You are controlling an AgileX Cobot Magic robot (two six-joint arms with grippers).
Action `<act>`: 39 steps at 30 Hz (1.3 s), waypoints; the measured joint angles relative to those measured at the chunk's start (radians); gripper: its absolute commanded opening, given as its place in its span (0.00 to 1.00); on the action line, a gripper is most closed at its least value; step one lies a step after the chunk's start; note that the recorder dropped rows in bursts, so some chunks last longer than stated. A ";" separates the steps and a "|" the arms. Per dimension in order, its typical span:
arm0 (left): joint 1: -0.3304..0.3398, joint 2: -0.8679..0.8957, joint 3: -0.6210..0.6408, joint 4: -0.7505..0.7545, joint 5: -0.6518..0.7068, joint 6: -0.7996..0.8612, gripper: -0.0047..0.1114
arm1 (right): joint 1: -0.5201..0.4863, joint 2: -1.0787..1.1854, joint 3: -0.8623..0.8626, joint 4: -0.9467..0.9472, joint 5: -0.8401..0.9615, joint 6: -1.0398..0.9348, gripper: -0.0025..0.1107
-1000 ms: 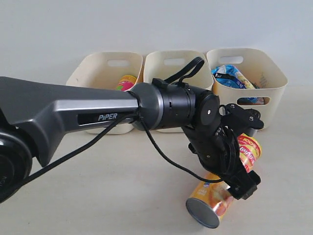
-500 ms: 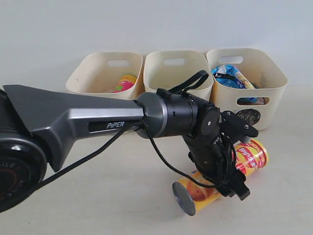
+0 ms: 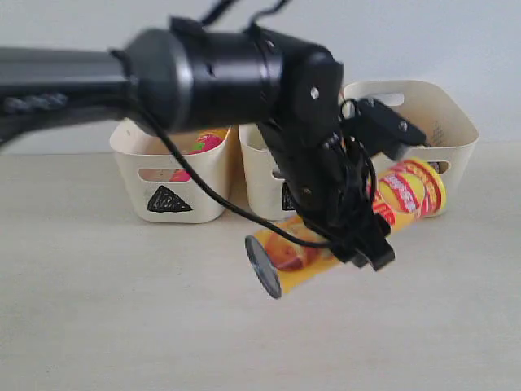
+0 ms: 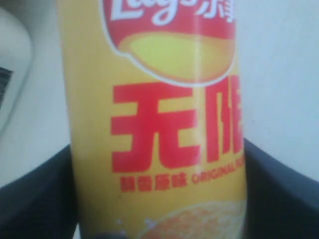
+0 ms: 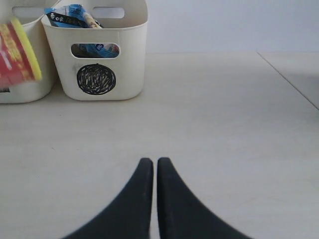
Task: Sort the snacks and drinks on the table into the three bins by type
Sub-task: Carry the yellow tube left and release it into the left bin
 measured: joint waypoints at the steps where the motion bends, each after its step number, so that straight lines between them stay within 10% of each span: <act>1: 0.006 -0.048 0.028 0.000 -0.006 0.000 0.08 | 0.000 0.000 0.000 0.000 0.000 0.000 0.03; 11: 0.205 -0.385 0.250 0.152 -0.039 -0.190 0.08 | 0.000 0.000 0.000 0.000 0.000 0.000 0.03; 24: 0.471 -0.316 0.247 0.245 -0.269 -0.353 0.08 | 0.000 0.000 0.000 0.000 0.000 0.000 0.03; 39: 0.557 0.146 -0.303 0.245 -0.254 -0.333 0.08 | 0.000 0.000 0.000 0.000 0.000 0.000 0.03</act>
